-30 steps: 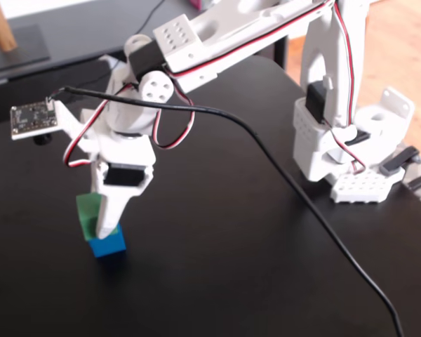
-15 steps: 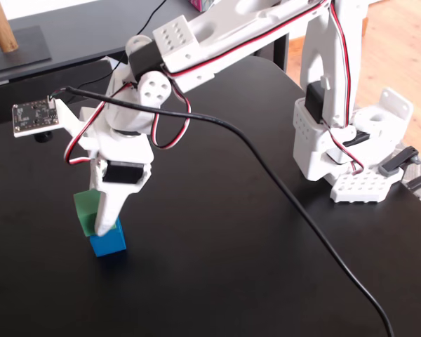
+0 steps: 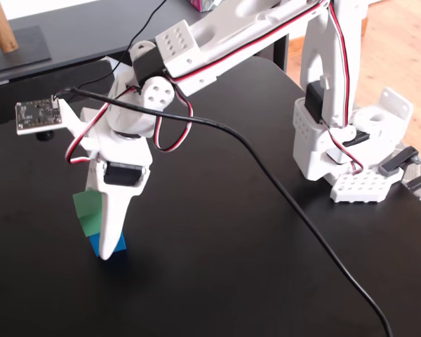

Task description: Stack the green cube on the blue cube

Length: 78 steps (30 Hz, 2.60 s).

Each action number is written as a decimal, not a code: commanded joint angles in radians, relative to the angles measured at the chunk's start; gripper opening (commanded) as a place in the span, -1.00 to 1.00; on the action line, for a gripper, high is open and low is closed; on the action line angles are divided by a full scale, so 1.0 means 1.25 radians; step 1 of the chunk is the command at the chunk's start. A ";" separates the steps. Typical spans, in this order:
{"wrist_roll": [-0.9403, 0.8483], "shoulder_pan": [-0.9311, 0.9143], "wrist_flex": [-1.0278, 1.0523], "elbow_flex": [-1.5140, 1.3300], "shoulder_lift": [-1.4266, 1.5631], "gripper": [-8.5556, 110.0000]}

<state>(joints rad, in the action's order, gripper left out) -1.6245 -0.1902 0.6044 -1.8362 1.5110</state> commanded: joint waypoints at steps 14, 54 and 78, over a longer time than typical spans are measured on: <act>0.015 0.002 0.082 -0.055 0.303 -0.16; 0.167 0.309 0.718 -0.573 1.336 -0.85; 0.153 0.199 0.485 -0.981 1.422 -0.85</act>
<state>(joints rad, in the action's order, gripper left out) -1.4067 0.0798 1.2563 -3.0311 3.2827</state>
